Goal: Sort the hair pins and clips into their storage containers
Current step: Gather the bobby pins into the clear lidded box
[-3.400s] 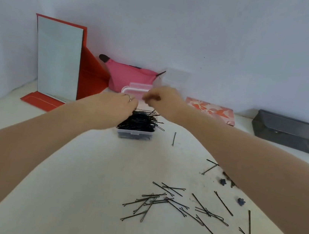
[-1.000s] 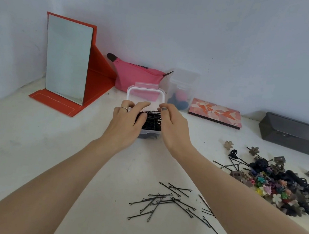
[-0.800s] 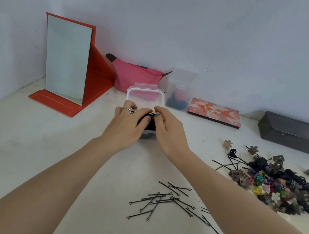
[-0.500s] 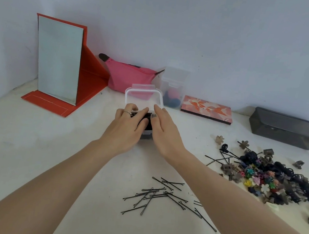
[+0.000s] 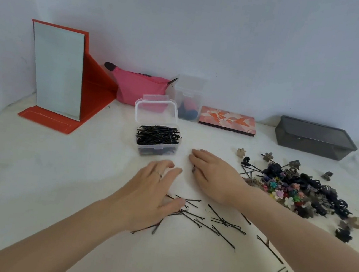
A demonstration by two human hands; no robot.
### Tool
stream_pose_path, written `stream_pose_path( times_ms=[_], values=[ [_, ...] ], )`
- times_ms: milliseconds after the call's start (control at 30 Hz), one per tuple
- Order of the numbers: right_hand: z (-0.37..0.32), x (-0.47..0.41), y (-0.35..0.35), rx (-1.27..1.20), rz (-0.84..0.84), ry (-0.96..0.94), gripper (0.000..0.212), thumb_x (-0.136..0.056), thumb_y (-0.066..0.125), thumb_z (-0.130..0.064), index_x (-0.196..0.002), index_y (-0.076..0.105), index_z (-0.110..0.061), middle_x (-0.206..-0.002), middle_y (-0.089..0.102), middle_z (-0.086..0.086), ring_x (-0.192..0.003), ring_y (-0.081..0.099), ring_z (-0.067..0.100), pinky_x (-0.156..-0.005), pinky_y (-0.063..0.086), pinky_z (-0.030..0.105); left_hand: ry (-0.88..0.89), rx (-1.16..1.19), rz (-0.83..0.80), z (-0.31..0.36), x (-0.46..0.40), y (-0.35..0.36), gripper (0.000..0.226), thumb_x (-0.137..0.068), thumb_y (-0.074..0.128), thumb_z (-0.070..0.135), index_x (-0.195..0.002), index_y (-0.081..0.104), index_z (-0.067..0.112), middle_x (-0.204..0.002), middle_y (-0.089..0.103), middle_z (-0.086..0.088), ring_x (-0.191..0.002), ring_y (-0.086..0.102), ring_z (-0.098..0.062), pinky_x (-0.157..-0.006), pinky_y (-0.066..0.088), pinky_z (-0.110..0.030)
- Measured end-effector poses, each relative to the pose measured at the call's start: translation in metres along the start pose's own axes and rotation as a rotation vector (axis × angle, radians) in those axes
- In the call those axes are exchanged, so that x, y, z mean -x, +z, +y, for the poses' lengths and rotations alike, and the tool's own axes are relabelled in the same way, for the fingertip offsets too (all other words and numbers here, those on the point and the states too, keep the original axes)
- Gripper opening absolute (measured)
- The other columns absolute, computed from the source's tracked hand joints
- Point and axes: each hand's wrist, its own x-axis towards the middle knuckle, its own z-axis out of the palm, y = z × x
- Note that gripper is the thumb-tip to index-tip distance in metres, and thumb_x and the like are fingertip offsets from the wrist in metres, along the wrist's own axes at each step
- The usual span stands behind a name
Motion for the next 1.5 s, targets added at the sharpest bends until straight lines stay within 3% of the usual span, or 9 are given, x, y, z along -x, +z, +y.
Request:
stream_pose_path(
  times_ms=[100, 167, 300, 533, 800, 1167, 1267, 1400, 1500],
  values=[
    [-0.016, 0.033, -0.004, 0.069, 0.037, -0.006, 0.049, -0.104, 0.029, -0.03, -0.147, 0.042, -0.009, -0.155, 0.036, 0.008, -0.144, 0.031, 0.024, -0.118, 0.013, 0.023, -0.016, -0.025, -0.221, 0.015, 0.012, 0.014, 0.094, -0.08, 0.017, 0.083, -0.155, -0.011, 0.032, -0.161, -0.018, 0.009, -0.146, -0.023, -0.012, -0.122, -0.005, -0.034],
    [-0.025, 0.053, -0.006, 0.019, 0.002, 0.06, 0.047, -0.105, 0.031, -0.027, -0.15, 0.037, -0.014, -0.158, 0.032, 0.0, -0.145, 0.029, 0.016, -0.116, 0.015, 0.02, -0.011, -0.07, -0.242, 0.022, 0.012, 0.019, 0.102, -0.074, 0.013, 0.088, -0.153, -0.018, 0.032, -0.16, -0.026, 0.006, -0.144, -0.031, -0.013, -0.121, -0.011, -0.035],
    [-0.023, 0.07, -0.017, -0.211, 0.039, 0.11, 0.046, -0.102, 0.034, -0.018, -0.147, 0.041, -0.023, -0.148, 0.047, -0.003, -0.135, 0.044, 0.015, -0.112, 0.035, 0.029, 0.005, -0.046, -0.159, 0.029, 0.002, 0.023, 0.112, -0.069, 0.017, 0.09, -0.156, -0.011, 0.025, -0.162, -0.018, 0.006, -0.147, -0.022, -0.011, -0.121, -0.009, -0.03],
    [-0.007, 0.063, -0.014, 0.06, 0.072, 0.229, 0.049, -0.102, 0.033, -0.02, -0.15, 0.03, -0.011, -0.142, 0.048, 0.009, -0.132, 0.042, 0.026, -0.109, 0.035, 0.035, 0.075, -0.021, -0.118, 0.037, -0.032, 0.027, 0.107, -0.078, 0.033, 0.086, -0.157, -0.004, 0.025, -0.164, -0.012, 0.01, -0.149, -0.013, -0.007, -0.123, -0.003, -0.034],
    [0.015, 0.084, -0.023, 0.18, 0.242, 0.274, 0.04, -0.09, 0.047, -0.009, -0.13, 0.053, -0.014, -0.119, 0.062, 0.004, -0.111, 0.055, 0.025, -0.095, 0.043, 0.036, 0.107, 0.013, -0.121, 0.052, -0.066, 0.022, 0.085, -0.09, 0.029, 0.074, -0.157, 0.006, 0.027, -0.165, -0.004, 0.01, -0.15, -0.005, -0.009, -0.123, 0.002, -0.037],
    [0.049, 0.093, -0.04, -0.013, 0.239, 0.308, 0.03, -0.093, 0.045, -0.012, -0.115, 0.064, -0.015, -0.099, 0.067, 0.003, -0.101, 0.055, 0.023, -0.077, 0.05, 0.039, 0.329, -0.094, -0.096, 0.08, -0.108, 0.031, 0.068, -0.097, 0.027, 0.059, -0.155, 0.02, 0.025, -0.164, 0.01, 0.008, -0.148, 0.01, -0.008, -0.122, 0.007, -0.036],
    [0.051, 0.103, -0.035, 0.007, 0.246, 0.237, 0.028, -0.088, 0.052, -0.014, -0.11, 0.068, -0.016, -0.098, 0.068, -0.002, -0.099, 0.053, 0.022, -0.08, 0.049, 0.036, 0.355, -0.121, -0.062, 0.075, -0.112, 0.032, 0.064, -0.095, 0.026, 0.062, -0.142, 0.041, 0.022, -0.153, 0.034, 0.008, -0.138, 0.033, -0.011, -0.117, 0.02, -0.033],
    [0.055, 0.11, -0.029, 0.05, 0.29, 0.178, 0.018, -0.087, 0.06, -0.013, -0.099, 0.072, -0.015, -0.092, 0.065, 0.0, -0.091, 0.054, 0.023, -0.08, 0.048, 0.037, 0.357, -0.242, 0.059, 0.071, -0.118, 0.026, 0.055, -0.092, 0.021, 0.063, -0.108, 0.052, 0.021, -0.109, 0.05, 0.006, -0.099, 0.048, -0.016, -0.093, 0.04, -0.033],
    [0.059, 0.113, -0.029, 0.092, 0.397, 0.238, 0.012, -0.084, 0.06, -0.012, -0.091, 0.069, -0.013, -0.087, 0.061, 0.001, -0.084, 0.052, 0.024, -0.073, 0.048, 0.038, 0.339, -0.177, 0.051, 0.074, -0.123, 0.026, 0.058, -0.094, 0.024, 0.062, -0.127, 0.049, 0.021, -0.129, 0.05, 0.006, -0.116, 0.048, -0.016, -0.101, 0.038, -0.033]
  ],
)
